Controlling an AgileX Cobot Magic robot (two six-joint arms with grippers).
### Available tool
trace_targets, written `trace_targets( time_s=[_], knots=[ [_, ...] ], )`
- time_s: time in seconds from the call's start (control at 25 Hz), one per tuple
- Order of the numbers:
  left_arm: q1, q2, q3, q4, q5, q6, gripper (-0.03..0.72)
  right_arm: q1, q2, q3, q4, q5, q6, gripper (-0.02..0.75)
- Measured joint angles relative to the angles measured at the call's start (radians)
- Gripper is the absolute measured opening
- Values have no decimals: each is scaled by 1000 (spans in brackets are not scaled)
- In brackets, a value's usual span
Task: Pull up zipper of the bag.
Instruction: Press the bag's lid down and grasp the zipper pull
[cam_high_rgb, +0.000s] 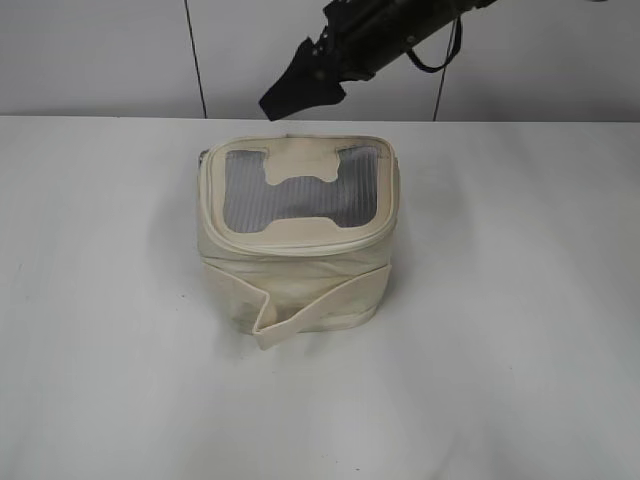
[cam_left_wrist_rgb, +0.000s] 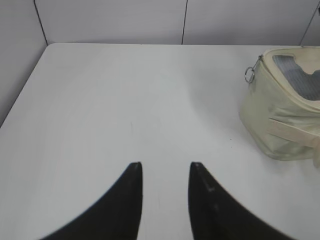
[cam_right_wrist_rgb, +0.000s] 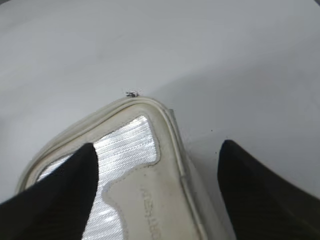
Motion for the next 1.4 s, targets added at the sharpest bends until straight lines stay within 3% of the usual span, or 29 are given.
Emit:
trace_targets(
  time_s=[0.2, 0.4, 0.52, 0.6, 0.64, 0.84, 0.96, 1.04, 1.12, 1.2, 1.4],
  knots=[
    [0, 0, 0, 0, 0, 0, 248, 26, 168, -203, -31, 96, 85, 562],
    [0, 50, -4, 0, -3, 0, 248, 27, 234, -247, -54, 106, 107, 495],
    [-1, 159, -13, -43, -52, 3, 248, 27, 238, -249, -53, 118, 108, 273],
    [-9, 269, -13, -144, -103, 55, 241, 27, 238, -249, -53, 126, 108, 116],
    [-18, 339, -13, -209, -136, 100, 237, 27, 238, -249, -53, 130, 108, 78],
    [-49, 740, -60, -747, -328, 582, 228, 27, 238, -249, -54, 133, 111, 52],
    [10, 1067, -160, -1054, -210, 943, 229, 28, 238, -249, -54, 133, 116, 52],
    [83, 1250, -258, -1180, -48, 1147, 233, 28, 238, -249, -54, 133, 118, 51],
    [138, 1413, -352, -1211, 24, 1293, 255, 28, 238, -249, -54, 133, 118, 50],
    [150, 1555, -431, -1185, -1, 1439, 288, 28, 238, -249, -54, 134, 118, 50],
    [85, 1752, -509, -1118, -246, 1662, 335, 28, 238, -249, -52, 136, 119, 50]
  ],
)
